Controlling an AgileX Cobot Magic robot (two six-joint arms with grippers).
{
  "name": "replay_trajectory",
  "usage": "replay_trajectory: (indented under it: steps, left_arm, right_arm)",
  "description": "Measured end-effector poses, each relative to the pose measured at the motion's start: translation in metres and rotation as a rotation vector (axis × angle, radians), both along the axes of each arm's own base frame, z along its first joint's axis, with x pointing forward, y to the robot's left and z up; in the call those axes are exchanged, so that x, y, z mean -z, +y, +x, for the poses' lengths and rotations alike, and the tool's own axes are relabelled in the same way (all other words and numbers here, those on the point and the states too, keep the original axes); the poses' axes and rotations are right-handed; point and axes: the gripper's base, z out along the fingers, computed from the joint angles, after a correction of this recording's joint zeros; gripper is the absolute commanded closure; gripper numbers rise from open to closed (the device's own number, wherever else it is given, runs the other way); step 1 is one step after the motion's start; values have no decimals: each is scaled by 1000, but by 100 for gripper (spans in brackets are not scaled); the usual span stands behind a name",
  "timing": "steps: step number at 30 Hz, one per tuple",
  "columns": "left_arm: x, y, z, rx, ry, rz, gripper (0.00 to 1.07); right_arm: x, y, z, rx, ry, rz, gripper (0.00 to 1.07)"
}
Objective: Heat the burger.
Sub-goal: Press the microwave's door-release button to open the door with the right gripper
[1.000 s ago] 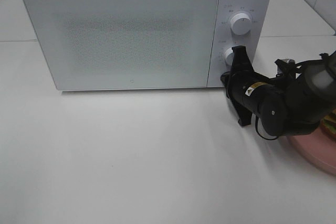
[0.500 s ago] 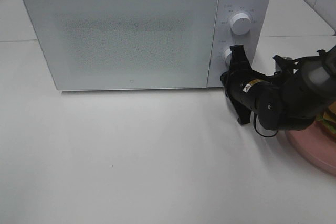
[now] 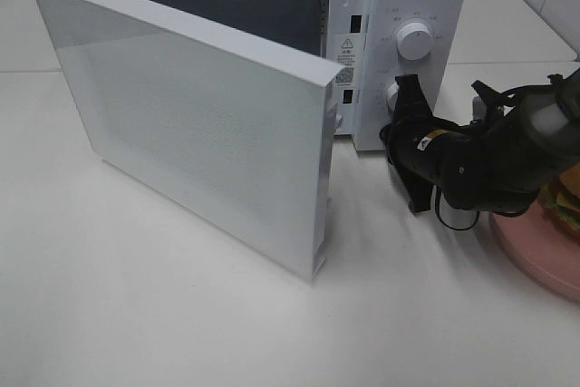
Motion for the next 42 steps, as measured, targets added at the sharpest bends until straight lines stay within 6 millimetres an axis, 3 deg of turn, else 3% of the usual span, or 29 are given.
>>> replay_trajectory:
  steps: [42]
  left_arm:
    - [0,0,0,0,0,0,6]
  right_arm:
    - [-5,6,-22,-33,-41,44,107]
